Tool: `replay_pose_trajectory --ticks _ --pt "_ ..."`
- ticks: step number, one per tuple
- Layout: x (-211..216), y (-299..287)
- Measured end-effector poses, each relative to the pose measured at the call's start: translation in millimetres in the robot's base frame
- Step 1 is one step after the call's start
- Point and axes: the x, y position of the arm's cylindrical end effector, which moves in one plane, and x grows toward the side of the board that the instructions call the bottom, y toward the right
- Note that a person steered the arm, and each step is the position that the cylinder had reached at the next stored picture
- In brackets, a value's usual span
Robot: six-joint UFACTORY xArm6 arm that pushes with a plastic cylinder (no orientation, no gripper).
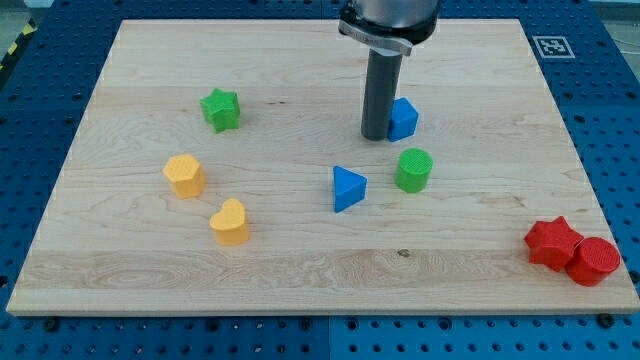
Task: Push the green circle slightly to the right
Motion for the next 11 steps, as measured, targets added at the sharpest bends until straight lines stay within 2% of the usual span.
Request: replay_pose_trajectory --ticks 2,5,8,11 --pt "-1 0" --pt "60 1" --pt "77 74" --pt "77 103"
